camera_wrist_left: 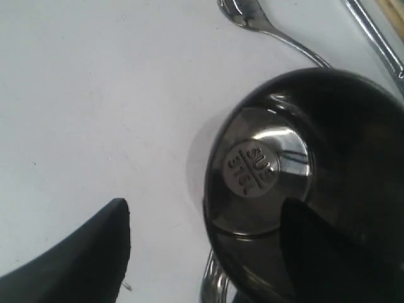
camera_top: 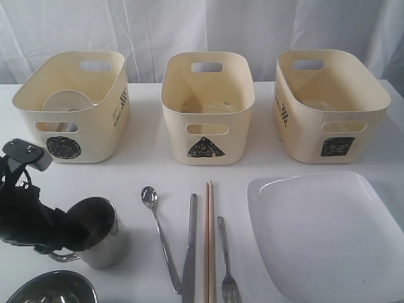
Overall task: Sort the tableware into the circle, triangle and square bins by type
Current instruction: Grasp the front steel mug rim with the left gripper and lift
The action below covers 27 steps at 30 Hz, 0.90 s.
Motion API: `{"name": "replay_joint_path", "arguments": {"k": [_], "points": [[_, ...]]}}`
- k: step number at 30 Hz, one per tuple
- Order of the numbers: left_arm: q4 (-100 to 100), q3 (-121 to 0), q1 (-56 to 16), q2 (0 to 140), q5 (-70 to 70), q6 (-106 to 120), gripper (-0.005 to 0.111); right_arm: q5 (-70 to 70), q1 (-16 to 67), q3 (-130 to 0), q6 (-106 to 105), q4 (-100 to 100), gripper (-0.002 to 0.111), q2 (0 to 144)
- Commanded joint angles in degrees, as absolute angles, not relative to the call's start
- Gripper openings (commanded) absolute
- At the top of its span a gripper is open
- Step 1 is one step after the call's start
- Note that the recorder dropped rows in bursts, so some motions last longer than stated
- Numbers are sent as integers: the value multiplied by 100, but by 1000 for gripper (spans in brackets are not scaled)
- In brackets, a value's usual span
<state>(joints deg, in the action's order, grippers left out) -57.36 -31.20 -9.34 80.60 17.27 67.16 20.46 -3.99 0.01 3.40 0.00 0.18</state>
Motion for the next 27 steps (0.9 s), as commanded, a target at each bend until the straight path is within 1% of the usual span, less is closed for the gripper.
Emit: {"name": "replay_joint_path", "arguments": {"k": [1, 7, 9, 11, 17, 18, 22, 27], "points": [[-5866, -3070, -932, 8295, 1779, 6934, 70, 1963, -372, 0, 354, 0, 0, 0], [-6132, -3070, -932, 8580, 1259, 6934, 69, 1963, -372, 0, 354, 0, 0, 0], [-6286, -3070, -932, 8597, 1034, 6921, 63, 1963, -372, 0, 354, 0, 0, 0], [-6314, -3070, -932, 8597, 882, 6898, 49, 1963, -372, 0, 354, 0, 0, 0], [-6314, -3081, -932, 8597, 808, 6898, 5, 1963, -372, 0, 354, 0, 0, 0], [-6314, -3082, -932, 8597, 797, 6884, 0, 1963, -372, 0, 354, 0, 0, 0], [-6314, -3238, -932, 8367, 782, 6788, 0, 1963, -372, 0, 354, 0, 0, 0], [-6314, -3554, -932, 7648, 464, 6775, 0, 1963, -372, 0, 354, 0, 0, 0]]}}
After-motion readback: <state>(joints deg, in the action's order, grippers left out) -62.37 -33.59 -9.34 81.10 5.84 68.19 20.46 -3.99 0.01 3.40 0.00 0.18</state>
